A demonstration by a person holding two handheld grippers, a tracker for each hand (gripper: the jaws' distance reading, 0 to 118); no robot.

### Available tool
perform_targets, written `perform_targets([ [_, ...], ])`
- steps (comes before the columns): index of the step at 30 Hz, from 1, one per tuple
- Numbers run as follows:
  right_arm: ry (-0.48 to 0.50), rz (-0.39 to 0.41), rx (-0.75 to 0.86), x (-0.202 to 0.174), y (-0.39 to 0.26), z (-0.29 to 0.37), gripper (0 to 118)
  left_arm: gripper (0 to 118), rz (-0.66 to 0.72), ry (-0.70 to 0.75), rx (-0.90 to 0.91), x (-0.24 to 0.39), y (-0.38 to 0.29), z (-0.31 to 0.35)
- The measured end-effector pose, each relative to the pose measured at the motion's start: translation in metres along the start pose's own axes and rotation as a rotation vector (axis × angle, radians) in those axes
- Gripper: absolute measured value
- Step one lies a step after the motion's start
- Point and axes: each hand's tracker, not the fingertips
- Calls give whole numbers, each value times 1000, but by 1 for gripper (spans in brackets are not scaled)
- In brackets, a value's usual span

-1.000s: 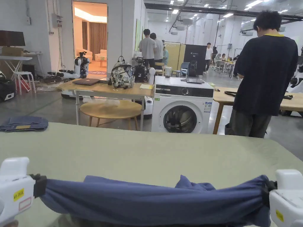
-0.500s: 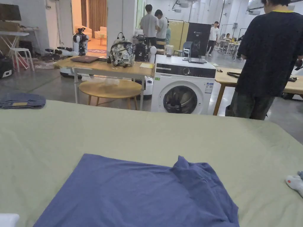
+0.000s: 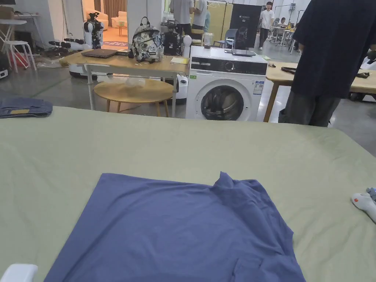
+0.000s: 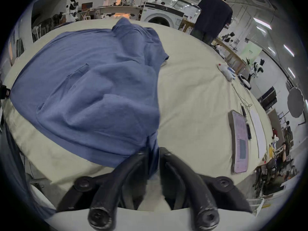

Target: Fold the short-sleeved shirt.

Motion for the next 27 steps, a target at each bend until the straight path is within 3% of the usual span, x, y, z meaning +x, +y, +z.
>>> perform_targets([
  [2,-13,-70,15,7,6,11,57,7,43,-7,28,1,4,11],
  [3,1,-111,40,11,11,19,66,14,70,-16,61,0,7,17],
  [5,32,-152,100,19,18,27,68,39,116,-54,104,-1,16,25],
  [7,29,-175,153,18,28,39,68,46,144,-86,148,2,25,33],
  [15,65,-268,447,-27,58,67,67,47,99,-85,379,47,55,64],
  [16,73,-273,484,-36,63,76,65,46,92,-93,404,53,57,67],
  [17,85,-269,521,-46,66,80,56,41,81,-97,431,55,62,63],
  [20,66,-259,559,-71,76,83,17,18,15,-39,481,75,70,66],
  [23,96,-268,584,-86,83,84,12,14,10,-14,492,84,78,61],
  [25,120,-292,595,-92,87,82,0,6,18,-23,510,87,81,59],
  [27,123,-289,600,-97,88,83,0,0,12,-11,521,90,82,57],
])
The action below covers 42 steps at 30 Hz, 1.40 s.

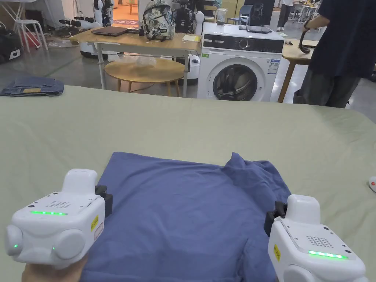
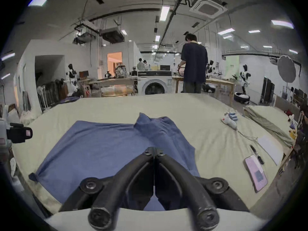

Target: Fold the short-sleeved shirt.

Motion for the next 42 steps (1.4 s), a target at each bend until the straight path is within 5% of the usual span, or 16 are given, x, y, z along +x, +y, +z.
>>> perform_targets([
  [18,33,-13,-155,13,-27,-19,0,0,115,3,-448,-80,-45,4],
  [19,34,-10,-164,13,-29,-20,0,4,123,-3,-463,-85,-45,3],
  [23,37,-1,-196,14,-36,-27,0,75,154,9,-531,-104,-52,-4],
  [24,36,2,-199,14,-37,-27,0,75,142,24,-553,-104,-55,-7],
  [37,40,24,-233,12,-44,-24,0,75,89,136,-680,-93,-94,-28],
  [40,37,19,-235,14,-45,-22,0,52,69,90,-662,-92,-90,-23],
  [42,35,13,-236,20,-45,-22,0,12,99,24,-639,-93,-85,-21],
])
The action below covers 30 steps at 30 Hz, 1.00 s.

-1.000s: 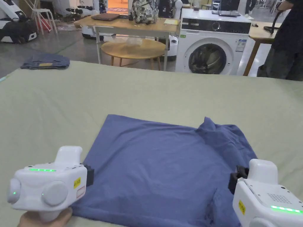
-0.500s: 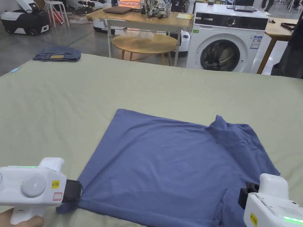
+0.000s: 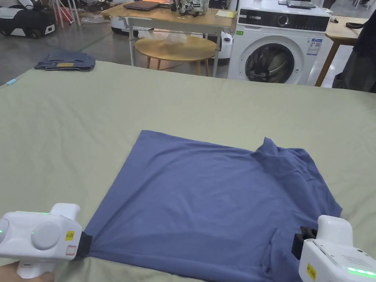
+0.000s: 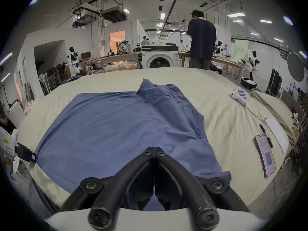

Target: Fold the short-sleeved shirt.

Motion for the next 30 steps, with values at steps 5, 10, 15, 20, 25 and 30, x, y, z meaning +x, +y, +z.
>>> perform_targets([
  [5,-25,-8,-64,22,2,6,0,0,-62,30,-9,9,0,-2],
  [10,-80,75,-209,53,-1,2,35,0,-86,48,-3,12,0,0],
  [15,-113,88,-276,77,-10,7,55,0,-72,46,8,13,-6,5],
  [20,-145,112,-402,94,-29,-10,64,0,-64,44,18,14,-6,8],
  [25,-85,54,-477,94,-48,-20,51,0,-53,37,29,13,-6,10],
  [30,-40,77,-471,87,-33,-21,5,0,-61,45,58,16,0,17],
])
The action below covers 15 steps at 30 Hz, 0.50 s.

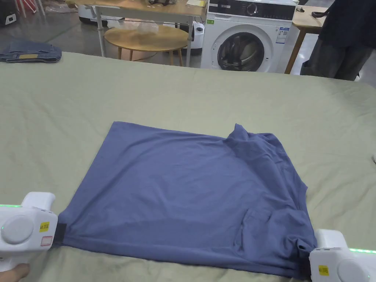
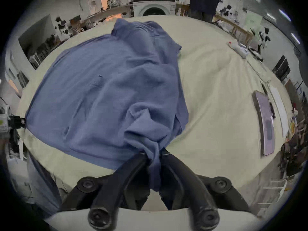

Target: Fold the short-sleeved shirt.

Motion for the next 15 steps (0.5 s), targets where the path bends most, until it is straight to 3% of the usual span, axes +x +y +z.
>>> perform_targets([
  [1,-13,22,23,-1,1,3,5,0,1,-2,8,0,2,2],
  [15,10,-74,240,4,90,44,5,0,22,-40,197,-3,94,18],
])
